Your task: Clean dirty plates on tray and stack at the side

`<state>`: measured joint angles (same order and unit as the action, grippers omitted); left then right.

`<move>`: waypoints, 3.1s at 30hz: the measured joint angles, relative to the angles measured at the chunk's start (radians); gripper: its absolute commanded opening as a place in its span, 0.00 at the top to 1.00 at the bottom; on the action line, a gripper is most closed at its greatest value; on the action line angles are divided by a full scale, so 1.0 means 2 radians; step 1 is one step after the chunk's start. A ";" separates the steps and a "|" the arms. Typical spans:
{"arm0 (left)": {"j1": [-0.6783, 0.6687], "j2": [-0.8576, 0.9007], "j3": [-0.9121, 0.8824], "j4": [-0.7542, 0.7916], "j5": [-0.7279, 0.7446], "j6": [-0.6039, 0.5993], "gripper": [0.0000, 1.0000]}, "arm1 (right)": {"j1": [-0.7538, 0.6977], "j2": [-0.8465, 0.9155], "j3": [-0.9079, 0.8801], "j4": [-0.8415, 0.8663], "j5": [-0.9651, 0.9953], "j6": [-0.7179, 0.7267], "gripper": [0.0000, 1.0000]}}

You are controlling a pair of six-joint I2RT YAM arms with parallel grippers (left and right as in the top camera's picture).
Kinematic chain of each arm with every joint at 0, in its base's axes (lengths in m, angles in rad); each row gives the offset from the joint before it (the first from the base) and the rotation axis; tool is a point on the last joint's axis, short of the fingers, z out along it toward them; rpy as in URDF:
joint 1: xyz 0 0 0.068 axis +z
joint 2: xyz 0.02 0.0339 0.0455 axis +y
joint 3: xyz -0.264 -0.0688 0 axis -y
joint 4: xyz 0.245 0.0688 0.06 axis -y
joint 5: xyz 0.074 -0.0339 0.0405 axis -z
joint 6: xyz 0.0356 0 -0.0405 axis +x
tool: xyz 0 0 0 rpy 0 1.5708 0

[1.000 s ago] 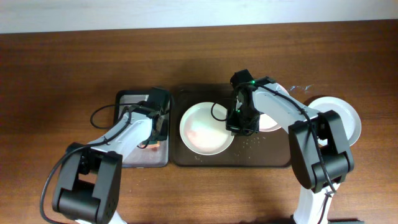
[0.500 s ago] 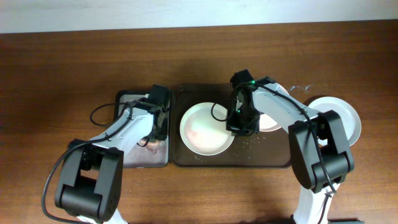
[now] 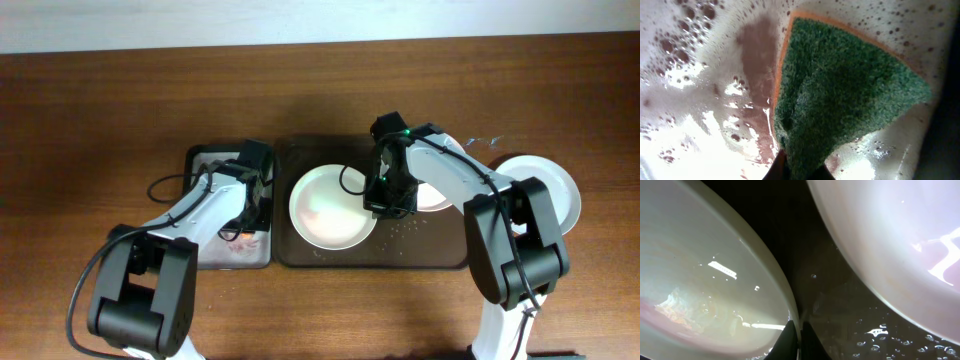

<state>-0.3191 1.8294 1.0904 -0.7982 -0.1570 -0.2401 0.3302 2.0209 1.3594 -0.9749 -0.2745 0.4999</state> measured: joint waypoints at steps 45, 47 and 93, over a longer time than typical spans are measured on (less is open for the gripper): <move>0.050 -0.031 0.017 0.079 0.028 -0.009 0.36 | 0.000 0.000 0.000 -0.005 0.012 -0.008 0.96; 0.050 -0.063 0.017 0.071 0.029 -0.009 0.34 | 0.000 0.000 0.000 -0.005 0.023 -0.011 0.96; 0.052 -0.063 0.001 0.023 0.101 -0.010 0.20 | 0.001 0.000 0.001 0.019 0.045 -0.028 0.96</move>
<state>-0.2157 1.7031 1.0931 -0.7528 0.0444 -0.2604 0.3317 2.0205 1.3621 -0.9379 -0.1848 0.4438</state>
